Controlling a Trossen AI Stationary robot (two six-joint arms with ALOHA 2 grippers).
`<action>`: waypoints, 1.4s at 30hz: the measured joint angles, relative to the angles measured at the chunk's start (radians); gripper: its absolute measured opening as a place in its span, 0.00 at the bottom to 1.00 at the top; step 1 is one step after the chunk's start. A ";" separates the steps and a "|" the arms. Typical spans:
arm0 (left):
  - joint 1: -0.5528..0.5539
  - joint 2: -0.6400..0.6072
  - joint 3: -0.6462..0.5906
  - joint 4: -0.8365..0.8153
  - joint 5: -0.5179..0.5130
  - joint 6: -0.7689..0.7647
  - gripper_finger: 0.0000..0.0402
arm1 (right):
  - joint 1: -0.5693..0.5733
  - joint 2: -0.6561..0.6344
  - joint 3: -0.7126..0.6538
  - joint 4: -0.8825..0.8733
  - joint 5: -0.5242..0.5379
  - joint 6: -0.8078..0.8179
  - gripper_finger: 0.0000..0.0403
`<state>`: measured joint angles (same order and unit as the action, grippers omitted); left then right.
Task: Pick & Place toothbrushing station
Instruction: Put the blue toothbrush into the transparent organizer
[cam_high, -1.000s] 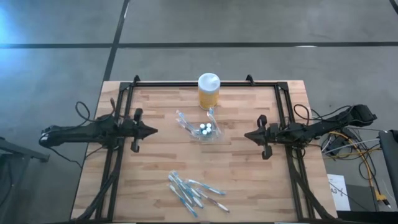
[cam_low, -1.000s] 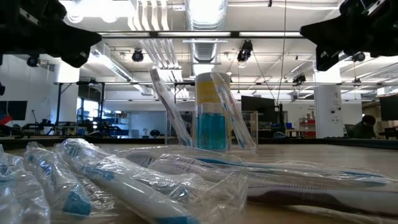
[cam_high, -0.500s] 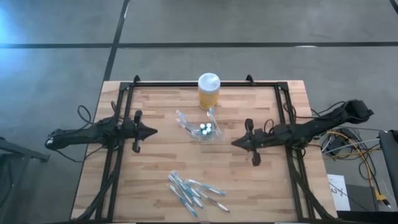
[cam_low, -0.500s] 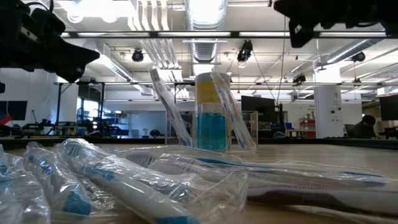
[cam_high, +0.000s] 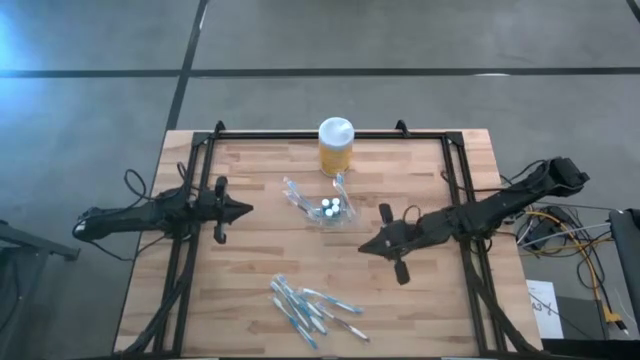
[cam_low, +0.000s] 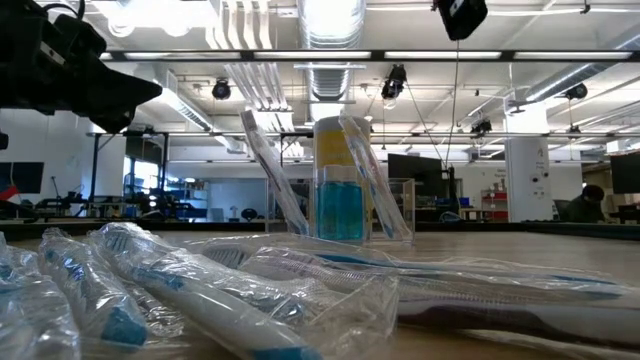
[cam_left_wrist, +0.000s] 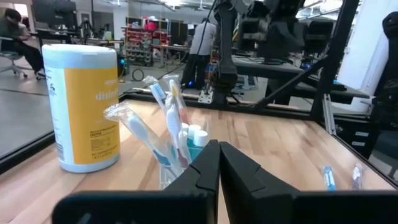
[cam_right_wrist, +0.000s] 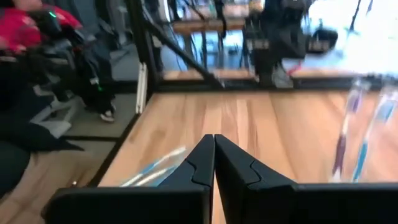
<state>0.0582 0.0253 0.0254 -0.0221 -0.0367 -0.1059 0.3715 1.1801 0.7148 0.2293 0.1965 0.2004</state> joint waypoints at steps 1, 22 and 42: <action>0.000 0.002 0.000 0.000 0.000 0.000 0.03 | 0.002 0.016 0.021 -0.048 0.008 0.037 0.02; 0.000 0.011 -0.002 0.006 -0.002 0.000 0.04 | 0.014 0.486 0.480 -0.548 -0.069 0.271 0.02; 0.000 0.011 -0.004 0.008 -0.002 0.001 0.05 | 0.028 0.815 0.698 -0.767 -0.224 0.435 0.35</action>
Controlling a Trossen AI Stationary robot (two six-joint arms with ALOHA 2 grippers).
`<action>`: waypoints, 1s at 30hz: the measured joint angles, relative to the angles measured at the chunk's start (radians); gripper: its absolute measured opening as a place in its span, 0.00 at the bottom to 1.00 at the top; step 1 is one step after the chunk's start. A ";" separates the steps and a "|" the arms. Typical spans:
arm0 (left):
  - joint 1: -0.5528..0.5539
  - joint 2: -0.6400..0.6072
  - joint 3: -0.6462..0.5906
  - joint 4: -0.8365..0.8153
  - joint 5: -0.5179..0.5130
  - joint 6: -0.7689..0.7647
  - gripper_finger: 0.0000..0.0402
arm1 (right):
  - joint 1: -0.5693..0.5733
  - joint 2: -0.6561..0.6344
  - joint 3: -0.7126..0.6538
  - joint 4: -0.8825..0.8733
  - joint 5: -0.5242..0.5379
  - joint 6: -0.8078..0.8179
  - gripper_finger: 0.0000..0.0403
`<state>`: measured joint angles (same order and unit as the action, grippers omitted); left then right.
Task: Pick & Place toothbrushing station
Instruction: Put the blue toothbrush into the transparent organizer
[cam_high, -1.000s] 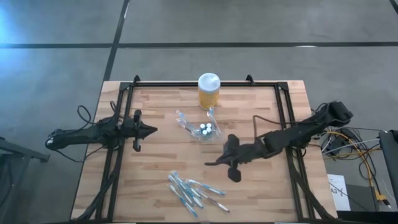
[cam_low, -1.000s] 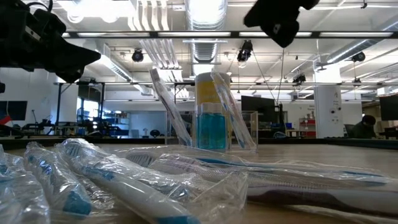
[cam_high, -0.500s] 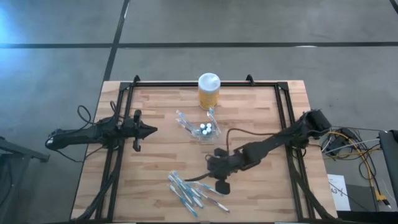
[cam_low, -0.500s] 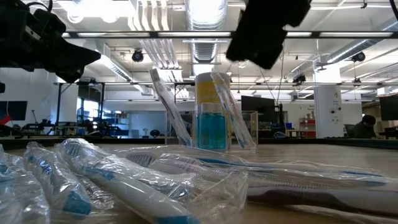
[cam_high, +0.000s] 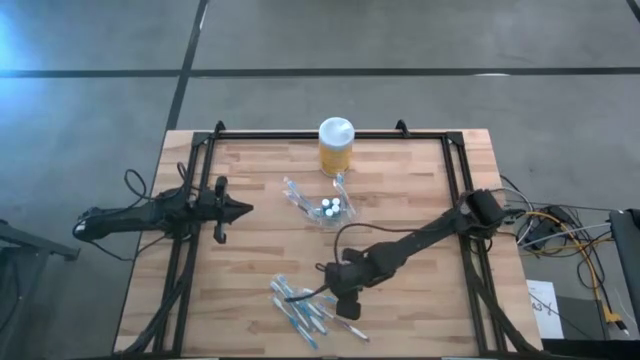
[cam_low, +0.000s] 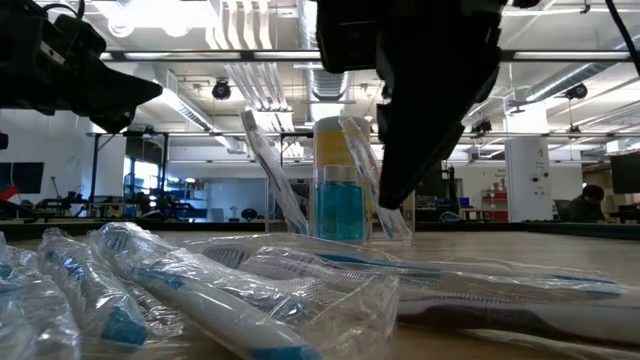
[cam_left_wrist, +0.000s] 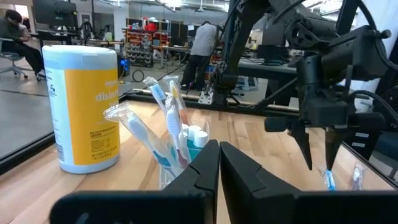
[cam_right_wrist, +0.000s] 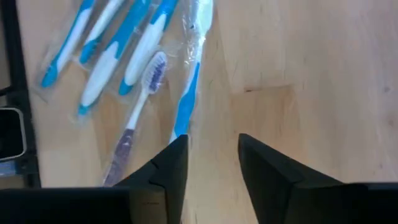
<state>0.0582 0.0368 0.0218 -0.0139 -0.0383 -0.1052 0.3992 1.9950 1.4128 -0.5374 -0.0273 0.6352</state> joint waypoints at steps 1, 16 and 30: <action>0.000 0.000 0.000 0.000 0.000 0.000 0.04 | 0.000 0.012 0.013 -0.003 0.000 0.002 0.37; 0.000 0.004 -0.002 0.004 0.000 0.000 0.04 | 0.014 0.143 0.093 -0.006 0.001 0.002 0.39; 0.000 0.005 -0.002 0.005 0.000 0.000 0.04 | 0.003 0.134 0.082 -0.109 0.136 -0.035 0.36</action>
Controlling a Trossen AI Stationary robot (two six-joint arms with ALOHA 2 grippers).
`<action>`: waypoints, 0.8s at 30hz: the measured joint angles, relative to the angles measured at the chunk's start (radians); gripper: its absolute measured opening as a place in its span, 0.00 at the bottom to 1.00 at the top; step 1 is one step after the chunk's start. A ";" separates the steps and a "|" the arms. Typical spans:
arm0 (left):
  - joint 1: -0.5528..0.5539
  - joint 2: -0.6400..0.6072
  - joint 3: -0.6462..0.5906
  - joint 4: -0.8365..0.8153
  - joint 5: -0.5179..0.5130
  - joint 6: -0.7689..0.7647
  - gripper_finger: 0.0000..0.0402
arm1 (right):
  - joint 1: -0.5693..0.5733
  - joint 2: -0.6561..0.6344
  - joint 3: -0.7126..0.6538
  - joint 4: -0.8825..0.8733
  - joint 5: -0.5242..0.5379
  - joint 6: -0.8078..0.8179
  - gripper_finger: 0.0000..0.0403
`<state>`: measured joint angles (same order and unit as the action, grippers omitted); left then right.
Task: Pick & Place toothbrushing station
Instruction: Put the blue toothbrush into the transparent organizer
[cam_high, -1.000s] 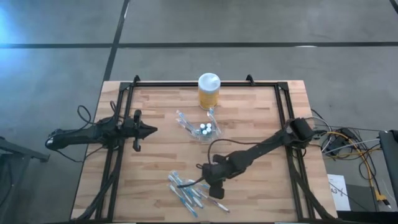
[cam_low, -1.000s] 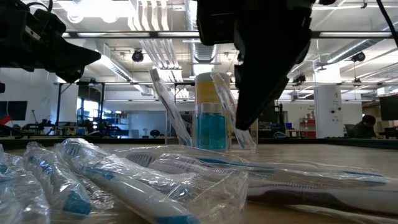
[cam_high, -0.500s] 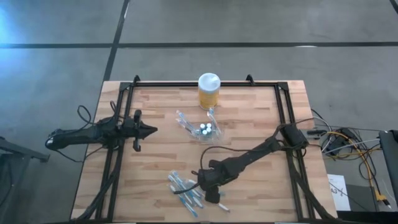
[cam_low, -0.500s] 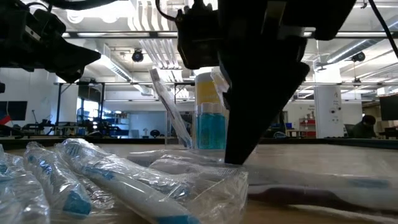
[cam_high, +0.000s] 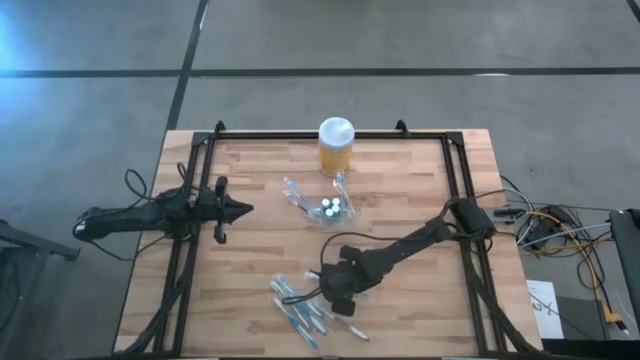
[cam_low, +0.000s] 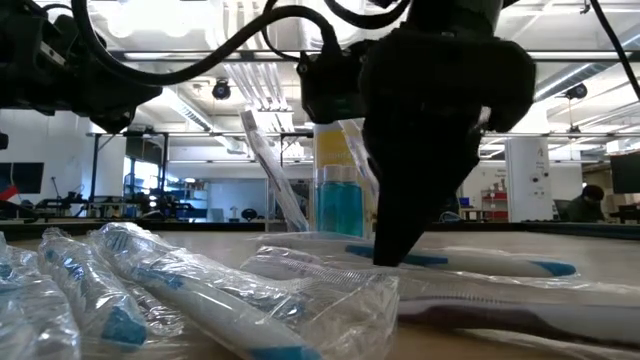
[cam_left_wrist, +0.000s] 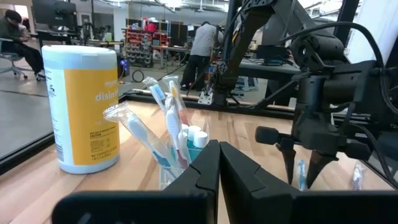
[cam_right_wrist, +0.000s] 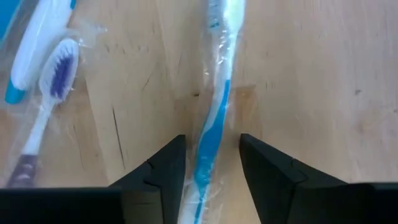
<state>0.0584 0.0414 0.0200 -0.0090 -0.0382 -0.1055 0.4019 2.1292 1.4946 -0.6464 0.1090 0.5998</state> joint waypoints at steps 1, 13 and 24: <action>0.000 0.000 0.000 0.000 0.000 0.000 0.04 | 0.000 0.000 -0.002 0.001 0.002 -0.007 0.34; 0.000 0.001 0.000 0.000 0.000 0.000 0.04 | -0.006 -0.068 -0.012 -0.018 -0.004 -0.120 0.05; 0.000 0.001 0.000 0.000 0.000 0.000 0.04 | 0.026 -0.395 -0.131 0.191 0.077 -0.274 0.04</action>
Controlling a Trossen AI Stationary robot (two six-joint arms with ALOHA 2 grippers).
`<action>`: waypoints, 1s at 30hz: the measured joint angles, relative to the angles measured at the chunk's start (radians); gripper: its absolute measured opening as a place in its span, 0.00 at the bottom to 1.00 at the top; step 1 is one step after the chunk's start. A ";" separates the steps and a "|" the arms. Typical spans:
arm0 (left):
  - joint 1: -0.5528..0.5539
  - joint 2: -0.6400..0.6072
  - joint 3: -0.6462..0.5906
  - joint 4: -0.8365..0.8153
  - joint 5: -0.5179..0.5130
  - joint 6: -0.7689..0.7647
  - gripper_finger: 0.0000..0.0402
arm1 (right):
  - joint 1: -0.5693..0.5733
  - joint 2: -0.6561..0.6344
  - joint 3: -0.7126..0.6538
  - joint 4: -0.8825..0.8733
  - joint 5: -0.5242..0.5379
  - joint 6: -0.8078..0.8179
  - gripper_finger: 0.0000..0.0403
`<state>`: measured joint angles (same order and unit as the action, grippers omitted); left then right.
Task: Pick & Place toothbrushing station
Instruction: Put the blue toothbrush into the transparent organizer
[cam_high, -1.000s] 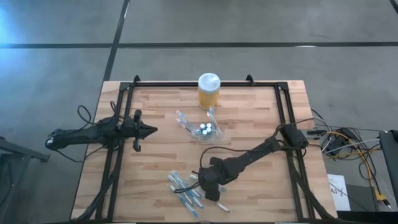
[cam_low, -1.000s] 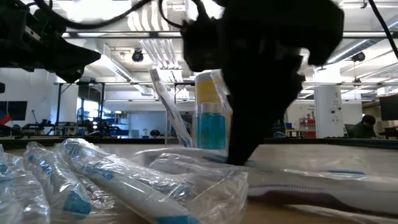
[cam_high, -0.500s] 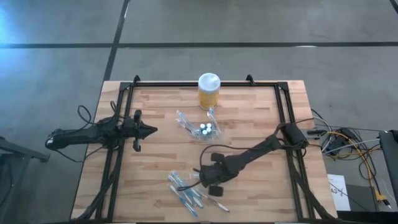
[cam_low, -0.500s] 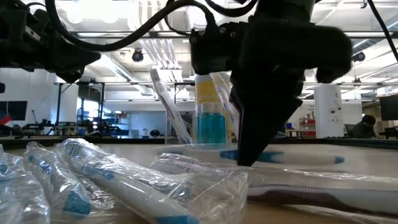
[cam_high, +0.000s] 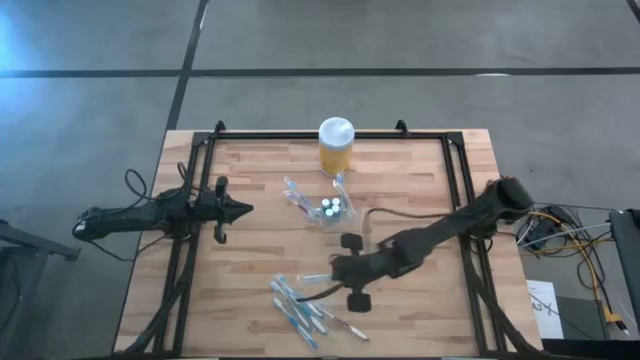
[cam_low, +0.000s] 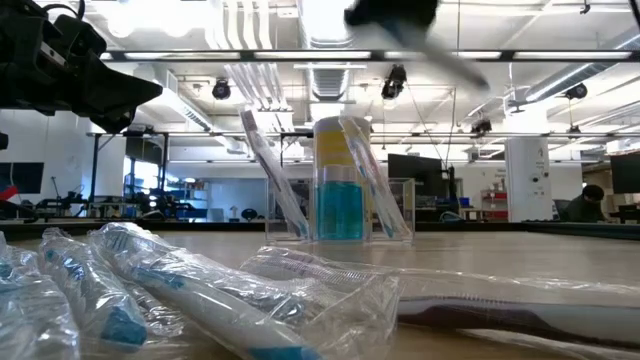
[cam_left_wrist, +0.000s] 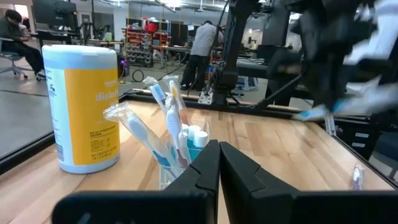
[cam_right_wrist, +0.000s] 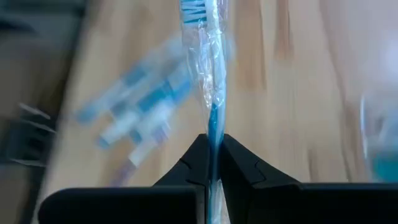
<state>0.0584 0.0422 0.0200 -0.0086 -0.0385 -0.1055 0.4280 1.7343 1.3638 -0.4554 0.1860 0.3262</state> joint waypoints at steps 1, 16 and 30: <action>0.000 0.000 0.000 0.000 0.000 0.000 0.04 | 0.005 -0.041 -0.034 0.068 0.000 -0.032 0.04; 0.000 0.000 -0.004 0.019 -0.001 -0.125 0.04 | 0.024 -0.525 -0.695 0.961 0.001 -0.312 0.03; 0.000 -0.004 -0.008 0.042 0.004 -0.108 0.01 | -0.014 -0.650 -1.066 1.352 0.102 -0.357 0.05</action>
<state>0.0585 0.0380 0.0116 0.0336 -0.0345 -0.2130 0.4141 1.0843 0.2978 0.8970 0.2884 -0.0309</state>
